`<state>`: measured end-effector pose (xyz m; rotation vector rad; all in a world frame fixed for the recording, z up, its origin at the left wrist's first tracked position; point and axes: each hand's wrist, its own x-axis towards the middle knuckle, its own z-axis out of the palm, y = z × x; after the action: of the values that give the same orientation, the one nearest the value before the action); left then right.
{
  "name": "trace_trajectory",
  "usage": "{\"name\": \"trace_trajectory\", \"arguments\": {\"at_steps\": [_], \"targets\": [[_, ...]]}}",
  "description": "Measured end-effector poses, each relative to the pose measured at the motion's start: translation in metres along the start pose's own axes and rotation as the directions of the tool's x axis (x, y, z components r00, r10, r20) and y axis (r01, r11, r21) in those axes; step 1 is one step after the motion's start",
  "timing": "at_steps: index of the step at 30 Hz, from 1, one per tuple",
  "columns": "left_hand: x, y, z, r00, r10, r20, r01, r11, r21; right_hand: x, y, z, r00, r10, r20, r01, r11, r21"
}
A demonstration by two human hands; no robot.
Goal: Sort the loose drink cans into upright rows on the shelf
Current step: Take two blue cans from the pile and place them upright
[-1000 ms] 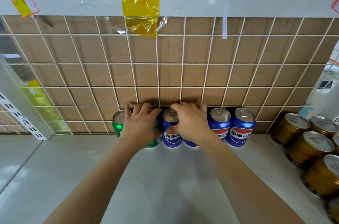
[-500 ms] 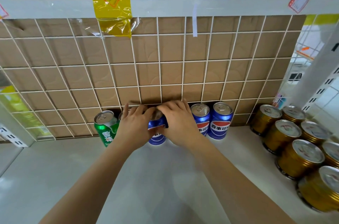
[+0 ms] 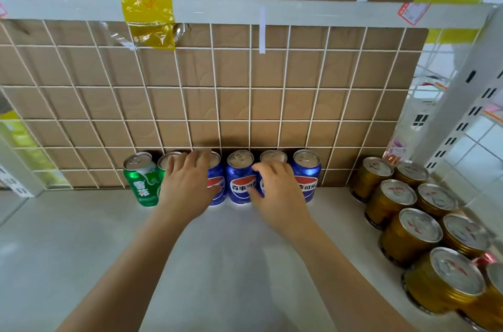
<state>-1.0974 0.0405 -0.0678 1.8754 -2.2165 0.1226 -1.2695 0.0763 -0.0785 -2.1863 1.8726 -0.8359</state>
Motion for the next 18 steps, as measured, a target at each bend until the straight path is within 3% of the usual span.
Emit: {"name": "trace_trajectory", "arguments": {"at_steps": [6,12,18], "targets": [[-0.051,-0.002,0.008,0.971,-0.179,0.158,0.168,0.982,0.082,-0.028,-0.022,0.016,0.962,0.020,0.271,0.044,0.972,-0.230],[-0.104,-0.025,0.004,0.938,-0.283,0.203,0.259,0.956,0.135,-0.055,-0.059,0.032,0.894,0.002,0.449,0.120,0.963,-0.243],[-0.168,-0.097,-0.024,0.909,-0.394,0.135,0.377,0.916,0.134,-0.075,-0.155,0.061,0.870,-0.138,0.474,0.244,0.955,-0.170]]}}
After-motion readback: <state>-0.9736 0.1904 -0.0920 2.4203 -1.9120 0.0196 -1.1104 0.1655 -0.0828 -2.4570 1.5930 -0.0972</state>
